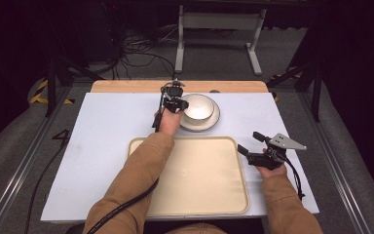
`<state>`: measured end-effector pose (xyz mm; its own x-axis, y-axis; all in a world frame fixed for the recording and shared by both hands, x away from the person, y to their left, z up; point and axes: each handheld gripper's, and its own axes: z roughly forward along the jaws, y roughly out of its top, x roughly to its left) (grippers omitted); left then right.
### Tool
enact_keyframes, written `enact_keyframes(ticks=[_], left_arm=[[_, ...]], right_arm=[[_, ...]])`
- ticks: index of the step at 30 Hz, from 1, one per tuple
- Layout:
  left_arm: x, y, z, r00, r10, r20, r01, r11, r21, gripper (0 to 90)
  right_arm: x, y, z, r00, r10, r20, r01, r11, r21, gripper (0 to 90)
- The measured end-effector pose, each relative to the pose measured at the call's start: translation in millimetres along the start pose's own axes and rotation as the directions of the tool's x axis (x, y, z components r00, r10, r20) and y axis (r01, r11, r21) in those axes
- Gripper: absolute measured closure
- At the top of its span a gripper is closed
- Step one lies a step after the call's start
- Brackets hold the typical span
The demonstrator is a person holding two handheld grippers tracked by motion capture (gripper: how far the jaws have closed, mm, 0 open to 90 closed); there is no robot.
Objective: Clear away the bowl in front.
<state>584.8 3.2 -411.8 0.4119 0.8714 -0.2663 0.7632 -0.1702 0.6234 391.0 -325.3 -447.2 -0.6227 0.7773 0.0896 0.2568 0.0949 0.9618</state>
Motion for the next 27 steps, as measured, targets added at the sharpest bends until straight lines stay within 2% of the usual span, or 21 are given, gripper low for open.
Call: enact_keyframes(ticks=[9, 23, 27], left_arm=[[-2.5, 5.0, -10.5, 0.9998, 0.02, -0.006, -0.02, 0.9997, -0.011, 81.8], [-12.5, 16.0, -39.2, 0.9965, 0.083, -0.008, -0.083, 0.9962, -0.025, 81.6], [-17.0, 19.2, -49.3, 0.9936, 0.112, -0.014, -0.113, 0.9933, -0.027, 81.5]], right_arm=[[-0.1, 0.3, -0.4, 1.0, 0.005, -0.002, -0.005, 1.0, -0.002, 9.2], [-0.6, 0.4, -1.0, 0.9999, 0.011, -0.006, -0.011, 0.9999, -0.006, 9.2], [-0.7, 0.4, -1.0, 0.9999, 0.012, -0.006, -0.012, 0.9999, -0.008, 9.1]])
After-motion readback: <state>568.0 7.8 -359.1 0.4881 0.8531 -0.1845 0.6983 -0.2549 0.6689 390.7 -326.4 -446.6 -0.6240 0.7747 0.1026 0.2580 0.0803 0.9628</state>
